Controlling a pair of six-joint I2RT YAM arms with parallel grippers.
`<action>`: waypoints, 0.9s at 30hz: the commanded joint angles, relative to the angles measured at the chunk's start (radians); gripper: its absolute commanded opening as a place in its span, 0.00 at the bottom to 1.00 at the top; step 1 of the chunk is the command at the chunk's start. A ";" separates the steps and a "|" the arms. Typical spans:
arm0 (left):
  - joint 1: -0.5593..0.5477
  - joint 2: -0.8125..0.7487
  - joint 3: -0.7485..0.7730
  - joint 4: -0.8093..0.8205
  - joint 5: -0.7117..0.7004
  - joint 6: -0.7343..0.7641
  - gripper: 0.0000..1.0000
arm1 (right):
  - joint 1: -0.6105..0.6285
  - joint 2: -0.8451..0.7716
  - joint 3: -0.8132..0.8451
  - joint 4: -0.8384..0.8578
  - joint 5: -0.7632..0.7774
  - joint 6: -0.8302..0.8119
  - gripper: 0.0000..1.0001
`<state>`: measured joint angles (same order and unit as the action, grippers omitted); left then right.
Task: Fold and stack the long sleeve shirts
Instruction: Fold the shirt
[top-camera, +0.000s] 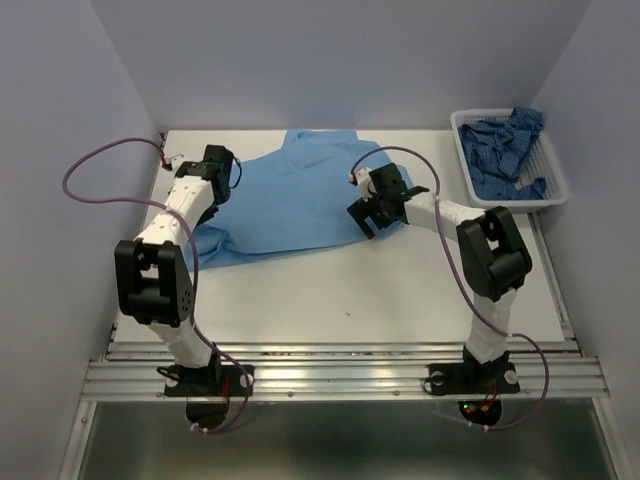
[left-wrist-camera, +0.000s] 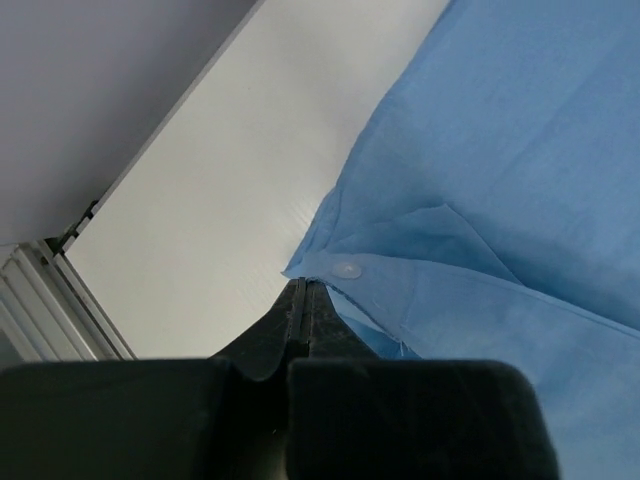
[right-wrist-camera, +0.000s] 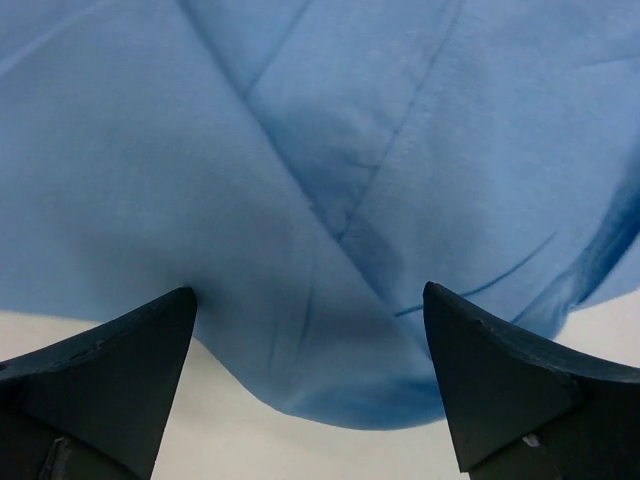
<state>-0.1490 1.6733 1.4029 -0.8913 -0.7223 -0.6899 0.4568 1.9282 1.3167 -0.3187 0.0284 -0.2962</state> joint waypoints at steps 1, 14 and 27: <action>0.038 0.046 -0.001 -0.023 -0.026 0.027 0.00 | -0.021 0.047 0.087 0.033 0.221 0.011 1.00; 0.112 0.102 0.063 -0.008 0.052 0.064 0.99 | -0.032 -0.012 0.099 0.056 0.093 0.008 1.00; 0.141 -0.309 -0.237 0.273 0.458 0.106 0.99 | -0.032 -0.187 0.006 0.113 -0.099 0.098 1.00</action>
<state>-0.0166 1.4574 1.2797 -0.7021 -0.4068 -0.5686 0.4263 1.7634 1.3563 -0.2558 -0.0185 -0.2279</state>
